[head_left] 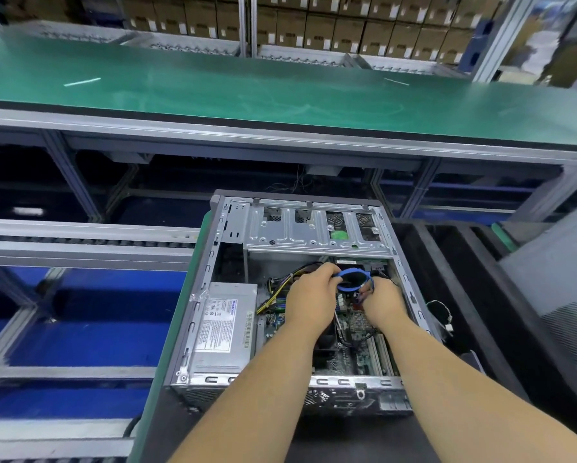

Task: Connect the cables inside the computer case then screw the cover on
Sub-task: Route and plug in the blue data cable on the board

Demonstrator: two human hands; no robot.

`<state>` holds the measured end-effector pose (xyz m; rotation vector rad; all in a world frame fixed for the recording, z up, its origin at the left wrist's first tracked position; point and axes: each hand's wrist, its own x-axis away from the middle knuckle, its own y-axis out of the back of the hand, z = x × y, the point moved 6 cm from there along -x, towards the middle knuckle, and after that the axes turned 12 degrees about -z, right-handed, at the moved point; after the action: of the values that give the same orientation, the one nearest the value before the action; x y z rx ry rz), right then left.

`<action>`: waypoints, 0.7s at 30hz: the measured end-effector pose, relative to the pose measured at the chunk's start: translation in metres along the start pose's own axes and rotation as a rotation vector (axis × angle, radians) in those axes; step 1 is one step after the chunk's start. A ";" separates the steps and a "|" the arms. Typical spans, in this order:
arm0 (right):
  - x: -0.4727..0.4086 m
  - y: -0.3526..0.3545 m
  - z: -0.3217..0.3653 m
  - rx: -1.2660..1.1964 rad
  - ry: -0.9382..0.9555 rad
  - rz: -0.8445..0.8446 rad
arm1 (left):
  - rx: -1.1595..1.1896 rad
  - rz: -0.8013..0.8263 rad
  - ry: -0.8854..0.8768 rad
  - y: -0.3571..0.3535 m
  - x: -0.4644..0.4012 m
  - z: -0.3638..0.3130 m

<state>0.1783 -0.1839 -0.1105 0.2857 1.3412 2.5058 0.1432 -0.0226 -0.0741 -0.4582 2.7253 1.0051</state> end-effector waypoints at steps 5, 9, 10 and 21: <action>-0.004 -0.003 -0.003 0.033 -0.004 -0.018 | -0.023 0.029 0.013 -0.002 0.002 0.001; -0.006 -0.002 -0.003 0.120 0.026 -0.037 | -0.036 0.047 0.013 -0.004 0.002 0.002; -0.006 -0.002 -0.003 0.134 0.041 -0.039 | -0.035 0.050 0.017 -0.004 0.001 0.003; -0.003 -0.011 -0.005 0.143 0.064 0.099 | 0.019 0.028 0.077 -0.002 0.000 0.007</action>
<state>0.1812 -0.1828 -0.1225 0.3109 1.5722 2.5223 0.1444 -0.0195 -0.0800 -0.4667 2.8146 0.9871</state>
